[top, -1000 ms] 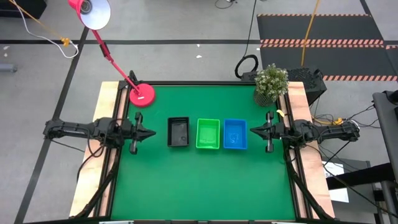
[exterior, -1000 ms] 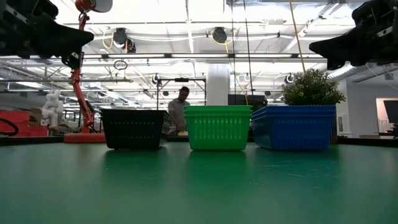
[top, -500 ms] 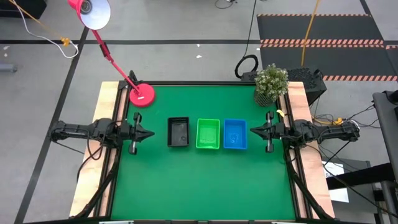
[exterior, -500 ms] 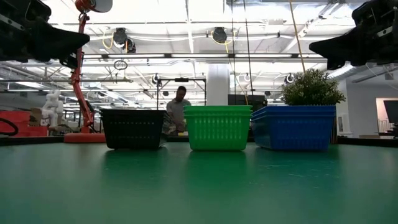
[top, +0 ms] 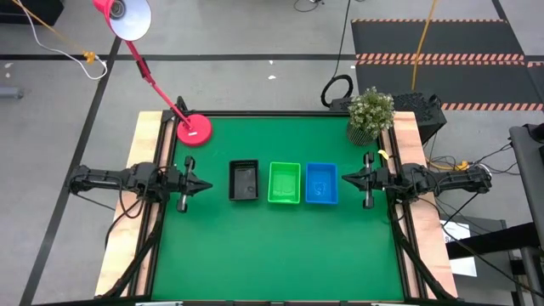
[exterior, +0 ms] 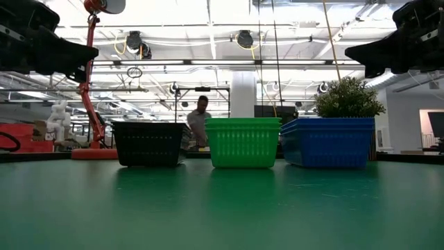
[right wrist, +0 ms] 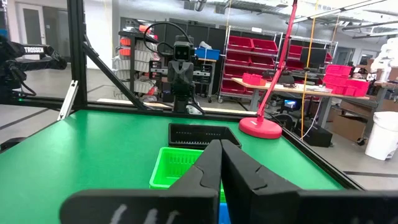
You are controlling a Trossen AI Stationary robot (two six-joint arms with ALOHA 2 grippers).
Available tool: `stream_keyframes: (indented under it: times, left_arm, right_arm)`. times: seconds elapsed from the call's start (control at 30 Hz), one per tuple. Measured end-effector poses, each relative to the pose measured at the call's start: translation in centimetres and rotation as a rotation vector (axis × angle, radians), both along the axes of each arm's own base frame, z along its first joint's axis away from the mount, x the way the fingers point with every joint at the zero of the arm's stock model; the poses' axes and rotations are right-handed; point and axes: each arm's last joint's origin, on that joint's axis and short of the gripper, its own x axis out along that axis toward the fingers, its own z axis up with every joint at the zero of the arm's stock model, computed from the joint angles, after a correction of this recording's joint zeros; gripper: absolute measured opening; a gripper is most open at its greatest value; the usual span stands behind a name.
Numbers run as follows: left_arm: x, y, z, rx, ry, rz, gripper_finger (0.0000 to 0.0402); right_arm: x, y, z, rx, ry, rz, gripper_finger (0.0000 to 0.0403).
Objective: Stack baskets by color
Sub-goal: Return to Home Position
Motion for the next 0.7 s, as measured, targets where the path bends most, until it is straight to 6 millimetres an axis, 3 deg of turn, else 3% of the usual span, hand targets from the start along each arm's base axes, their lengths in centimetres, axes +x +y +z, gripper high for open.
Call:
stream_keyframes:
  times: [0.7]
  left_arm:
    - [0.0,0.01,0.01,0.028,-0.004,0.006,0.0007]
  right_arm:
    - [0.0,0.0,0.0,0.0,0.001,0.0,0.0]
